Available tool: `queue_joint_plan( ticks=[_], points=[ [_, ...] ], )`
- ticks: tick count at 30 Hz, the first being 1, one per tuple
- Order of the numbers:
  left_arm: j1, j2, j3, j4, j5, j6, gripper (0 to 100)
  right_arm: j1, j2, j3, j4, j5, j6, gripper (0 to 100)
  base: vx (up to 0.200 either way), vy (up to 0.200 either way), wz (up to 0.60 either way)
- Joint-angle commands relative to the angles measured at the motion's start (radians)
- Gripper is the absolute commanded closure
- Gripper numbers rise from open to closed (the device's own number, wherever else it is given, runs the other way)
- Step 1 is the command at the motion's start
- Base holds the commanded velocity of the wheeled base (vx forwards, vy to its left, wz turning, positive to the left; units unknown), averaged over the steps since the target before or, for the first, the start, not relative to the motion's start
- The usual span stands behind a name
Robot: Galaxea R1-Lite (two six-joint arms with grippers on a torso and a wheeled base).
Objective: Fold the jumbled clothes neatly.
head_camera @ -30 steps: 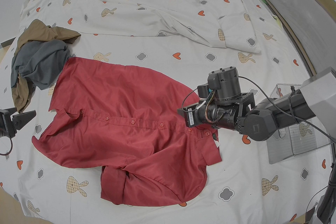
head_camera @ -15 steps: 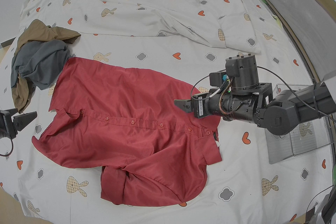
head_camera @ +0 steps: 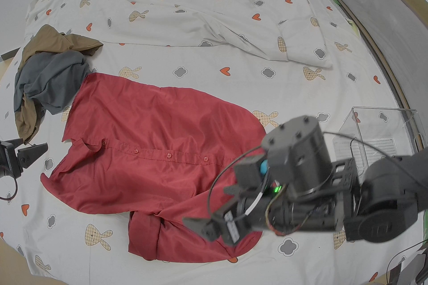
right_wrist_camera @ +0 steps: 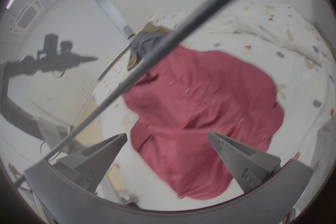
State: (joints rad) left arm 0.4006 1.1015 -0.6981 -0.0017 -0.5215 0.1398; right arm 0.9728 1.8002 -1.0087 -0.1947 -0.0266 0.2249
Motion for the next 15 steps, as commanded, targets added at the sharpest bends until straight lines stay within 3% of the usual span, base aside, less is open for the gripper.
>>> queue_joint_plan(
  ticks=[1,6,10,15],
  points=[
    [-0.006,0.009,0.011,0.006,0.005,0.015,0,0.153,0.110,-0.001,0.063,0.001,0.054,0,0.000,0.000,0.00],
    [-0.036,0.040,0.042,0.008,0.003,0.029,0,0.144,0.105,-0.010,0.061,0.013,0.056,0,0.000,0.000,0.00],
    [-0.075,0.075,0.066,0.002,-0.008,0.027,0,0.138,0.077,-0.010,0.063,0.068,0.060,0,0.000,0.000,0.00],
    [-0.121,0.077,0.086,-0.001,-0.008,0.032,0,0.132,0.057,-0.005,0.064,0.071,0.070,0,0.000,0.000,0.00]
  ],
)
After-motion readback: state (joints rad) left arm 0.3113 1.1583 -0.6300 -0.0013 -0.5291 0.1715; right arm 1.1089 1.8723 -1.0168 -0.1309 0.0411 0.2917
